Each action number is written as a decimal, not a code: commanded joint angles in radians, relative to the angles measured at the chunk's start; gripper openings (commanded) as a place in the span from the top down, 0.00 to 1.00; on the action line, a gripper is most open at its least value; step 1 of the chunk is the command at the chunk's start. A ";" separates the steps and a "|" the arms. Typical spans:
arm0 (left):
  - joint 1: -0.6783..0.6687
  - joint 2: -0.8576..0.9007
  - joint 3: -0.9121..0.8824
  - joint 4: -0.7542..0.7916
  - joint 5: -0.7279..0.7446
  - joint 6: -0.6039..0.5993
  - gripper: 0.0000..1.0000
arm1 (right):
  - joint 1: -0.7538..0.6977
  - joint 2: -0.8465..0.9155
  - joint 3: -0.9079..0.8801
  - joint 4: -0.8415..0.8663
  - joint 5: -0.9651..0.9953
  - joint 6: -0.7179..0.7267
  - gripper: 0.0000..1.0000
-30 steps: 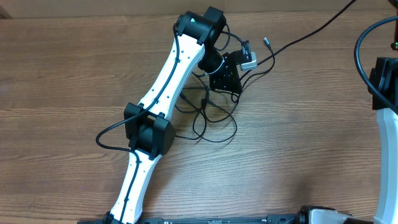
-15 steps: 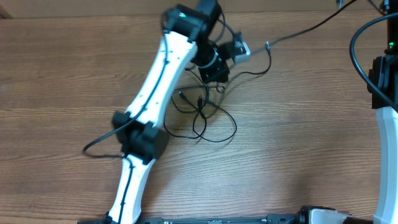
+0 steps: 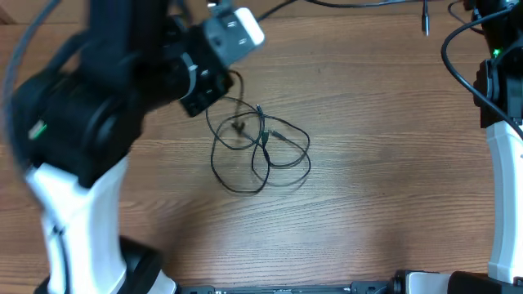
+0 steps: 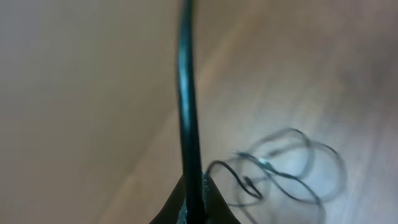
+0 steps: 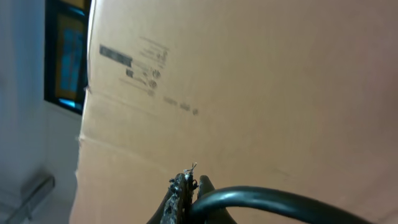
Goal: Untangle cables
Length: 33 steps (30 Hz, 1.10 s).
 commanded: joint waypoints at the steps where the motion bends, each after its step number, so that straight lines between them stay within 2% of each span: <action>1: -0.001 -0.051 0.003 0.042 -0.100 -0.032 0.96 | -0.003 -0.005 0.017 -0.005 -0.055 -0.075 0.96; 6: -0.001 -0.079 0.003 0.096 -0.104 -0.082 0.96 | -0.003 -0.005 0.017 -0.024 -0.055 -0.097 0.96; 11: -0.002 -0.051 0.002 0.108 -0.103 -0.117 0.96 | -0.003 -0.005 0.017 -0.060 -0.041 -0.129 0.96; 18: -0.002 0.006 0.001 0.218 -0.105 -0.219 0.96 | -0.003 -0.005 0.017 -0.134 -0.001 -0.156 0.96; 20: -0.002 0.019 0.001 0.245 -0.105 -0.253 0.96 | -0.003 -0.005 0.017 -0.164 -0.001 -0.156 0.86; 21: -0.002 0.024 0.001 0.257 -0.105 -0.269 0.96 | -0.003 -0.005 0.017 -0.186 -0.001 -0.156 0.76; 24: -0.002 0.037 0.001 0.283 -0.108 -0.311 0.96 | -0.003 -0.005 0.017 -0.264 -0.002 -0.176 0.70; 26: -0.001 0.045 0.001 0.295 -0.108 -0.339 0.96 | -0.003 -0.005 0.016 -0.334 -0.002 -0.187 0.60; 31: -0.001 0.062 0.000 0.314 -0.112 -0.367 0.96 | -0.003 -0.004 0.016 -0.463 -0.002 -0.257 0.11; 33: -0.001 0.069 0.000 0.316 -0.111 -0.367 0.96 | -0.003 -0.004 0.016 -0.494 -0.006 -0.322 0.00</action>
